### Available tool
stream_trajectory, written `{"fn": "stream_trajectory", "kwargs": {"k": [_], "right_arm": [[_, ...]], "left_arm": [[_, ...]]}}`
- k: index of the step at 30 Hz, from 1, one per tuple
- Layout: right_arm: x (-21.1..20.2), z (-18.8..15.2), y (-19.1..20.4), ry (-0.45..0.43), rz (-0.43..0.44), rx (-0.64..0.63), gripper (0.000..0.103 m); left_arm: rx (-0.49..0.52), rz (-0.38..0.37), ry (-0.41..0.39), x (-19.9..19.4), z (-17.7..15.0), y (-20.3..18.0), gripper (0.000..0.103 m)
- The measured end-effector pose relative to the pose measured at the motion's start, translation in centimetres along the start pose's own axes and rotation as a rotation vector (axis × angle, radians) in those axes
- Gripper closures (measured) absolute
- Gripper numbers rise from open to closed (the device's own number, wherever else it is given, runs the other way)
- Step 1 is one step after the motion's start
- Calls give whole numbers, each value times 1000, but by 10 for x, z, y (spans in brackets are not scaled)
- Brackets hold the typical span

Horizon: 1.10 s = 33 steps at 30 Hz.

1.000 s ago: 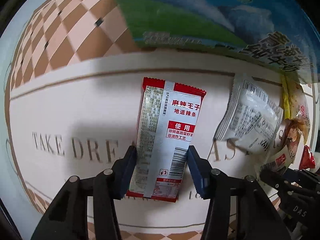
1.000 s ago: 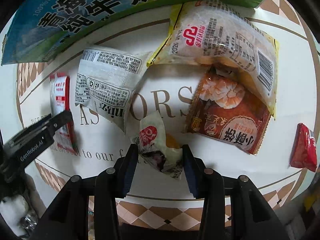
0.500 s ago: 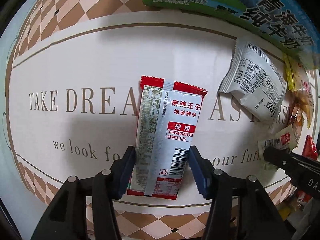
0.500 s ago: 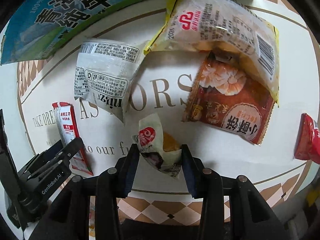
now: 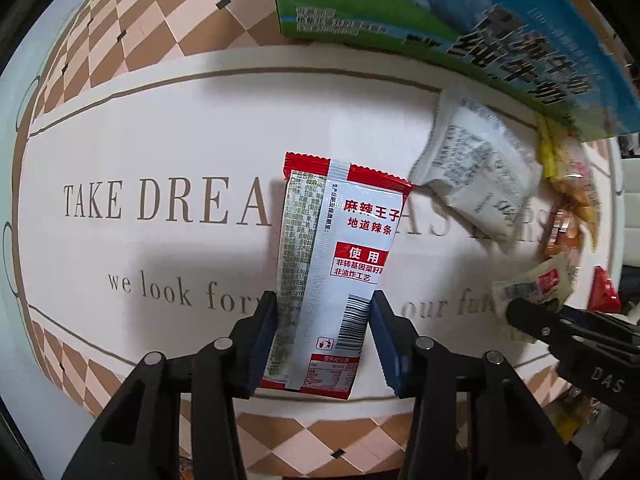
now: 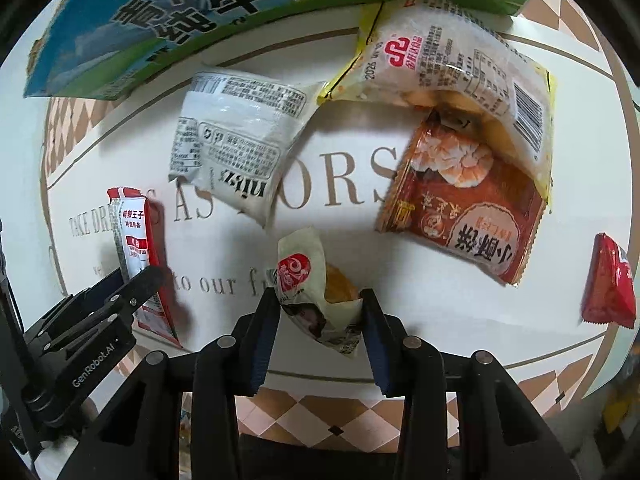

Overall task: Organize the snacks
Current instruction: 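Carry both packs into the box and open both tools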

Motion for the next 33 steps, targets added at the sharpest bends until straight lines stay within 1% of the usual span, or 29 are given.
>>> {"fn": "stream_trajectory", "kwargs": {"k": [5, 7, 10, 12, 15, 17, 18, 20, 22, 25, 29, 33], "right_arm": [[-22, -10, 6, -3, 50, -14, 60], [-34, -13, 9, -13, 79, -18, 60], [-61, -11, 12, -42, 126, -27, 60], [-82, -5, 15, -68, 159, -29, 60], [-117, 13, 16, -121, 199, -21, 60], [-139, 31, 15, -165, 223, -11, 60], [-148, 40, 16, -184, 229, -8, 60], [-168, 62, 12, -229, 238, 9, 60], [-176, 83, 12, -263, 231, 23, 60], [-186, 118, -2, -314, 190, 41, 60], [-179, 159, -23, -313, 112, 80, 60], [-157, 182, -40, -280, 49, 98, 60]], "left_arm": [[-15, -62, -48, -38, -3, -11, 60], [-17, -96, -76, -61, -1, -17, 60], [-23, -153, -132, -100, 11, -25, 60], [-24, -188, -172, -125, 26, -27, 60], [-23, -221, -222, -152, 54, -33, 60], [-17, -222, -253, -165, 71, -35, 60], [-18, -224, -268, -171, 86, -37, 60], [-15, -207, -281, -173, 106, -36, 60], [-15, -192, -279, -172, 130, -35, 60], [-20, -167, -255, -161, 161, -31, 60], [-27, -120, -214, -137, 191, -21, 59], [-25, -103, -145, -110, 209, -17, 58]]}}
Point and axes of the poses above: each gripper's, at about its wrist camera, not at the fingertips, and x roughly the way its jaws point, y to its left, z to its top, the point moved 8 cm from there along x, roughly the way its jaws point, and after that the axes turned 2 degrees about x, right-handed, at the moved point
